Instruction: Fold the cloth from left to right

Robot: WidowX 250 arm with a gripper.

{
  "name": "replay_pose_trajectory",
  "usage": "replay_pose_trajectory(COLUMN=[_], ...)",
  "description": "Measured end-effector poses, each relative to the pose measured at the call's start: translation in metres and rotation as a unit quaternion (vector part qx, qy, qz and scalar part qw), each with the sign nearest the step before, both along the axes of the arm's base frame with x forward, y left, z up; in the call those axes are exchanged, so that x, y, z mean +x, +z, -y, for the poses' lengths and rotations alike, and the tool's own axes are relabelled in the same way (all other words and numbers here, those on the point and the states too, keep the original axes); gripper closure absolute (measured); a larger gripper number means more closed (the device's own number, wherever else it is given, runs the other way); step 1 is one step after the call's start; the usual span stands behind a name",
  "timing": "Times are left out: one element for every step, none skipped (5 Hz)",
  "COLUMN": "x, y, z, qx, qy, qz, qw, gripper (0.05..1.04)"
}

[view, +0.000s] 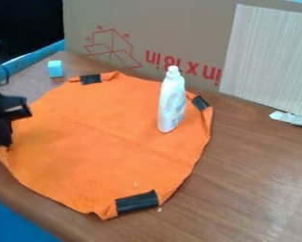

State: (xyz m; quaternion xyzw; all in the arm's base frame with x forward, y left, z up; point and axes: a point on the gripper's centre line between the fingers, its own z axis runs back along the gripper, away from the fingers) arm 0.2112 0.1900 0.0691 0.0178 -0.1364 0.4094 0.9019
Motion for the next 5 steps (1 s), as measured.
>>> replay_pose_trajectory(x=[0.008,0.014,0.023,0.042,0.063], y=[0.026,0.047,0.060,0.073,0.092], z=[0.005,0.010,0.020,0.043,0.067], qx=[-0.017,-0.041,-0.068,-0.084,-0.104], qy=[-0.001,0.016,0.037,0.036,0.044], qz=[0.029,0.046,0.044,0.042,0.051], qw=[0.9994,0.9980,0.9960,0.9949,0.9923], gripper=[1.020,1.024,1.024,1.024,1.024])
